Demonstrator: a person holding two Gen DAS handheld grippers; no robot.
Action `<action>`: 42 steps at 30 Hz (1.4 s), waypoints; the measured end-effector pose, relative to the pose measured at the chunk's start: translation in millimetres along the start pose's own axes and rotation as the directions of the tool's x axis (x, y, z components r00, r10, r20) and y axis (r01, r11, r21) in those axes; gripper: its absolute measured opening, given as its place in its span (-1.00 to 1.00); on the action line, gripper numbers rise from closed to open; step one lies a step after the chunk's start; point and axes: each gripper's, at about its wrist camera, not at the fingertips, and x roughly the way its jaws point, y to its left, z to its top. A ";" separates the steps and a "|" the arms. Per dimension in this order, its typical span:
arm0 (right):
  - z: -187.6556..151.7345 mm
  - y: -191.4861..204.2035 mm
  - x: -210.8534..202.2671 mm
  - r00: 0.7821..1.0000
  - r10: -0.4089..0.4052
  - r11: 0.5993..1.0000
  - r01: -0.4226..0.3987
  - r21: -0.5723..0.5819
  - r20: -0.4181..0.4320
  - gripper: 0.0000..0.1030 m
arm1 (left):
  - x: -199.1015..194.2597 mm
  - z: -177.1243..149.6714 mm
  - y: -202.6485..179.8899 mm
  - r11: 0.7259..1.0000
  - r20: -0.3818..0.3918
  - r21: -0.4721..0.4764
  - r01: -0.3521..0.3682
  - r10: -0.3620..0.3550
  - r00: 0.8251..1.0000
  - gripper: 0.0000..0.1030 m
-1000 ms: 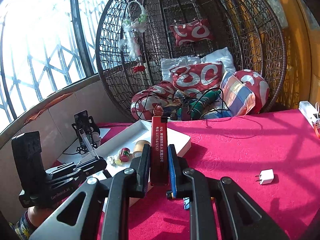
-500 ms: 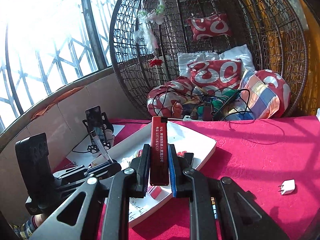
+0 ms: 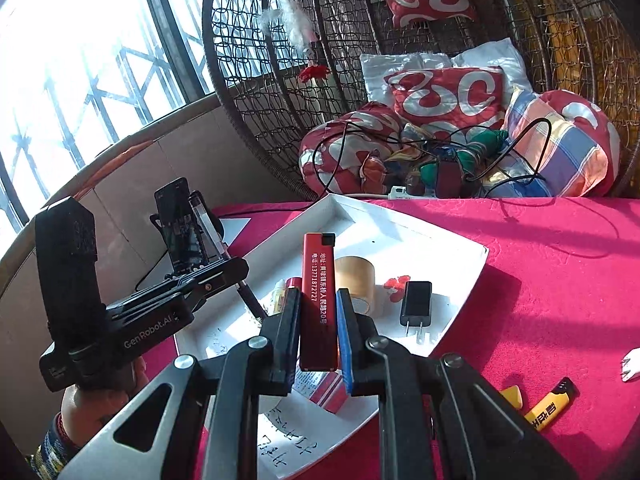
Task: Organize rigid objects
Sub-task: 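Carry the pen and red lighter into the white tray and open both tools, then withdraw both tools from the tray back over the yellow lighters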
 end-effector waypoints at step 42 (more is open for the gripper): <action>-38.8 -83.0 -217.3 0.717 -0.364 0.927 0.217 0.305 0.595 1.00 | -59.0 -30.2 -53.0 0.998 0.158 -0.001 -0.056 0.056 0.986 0.86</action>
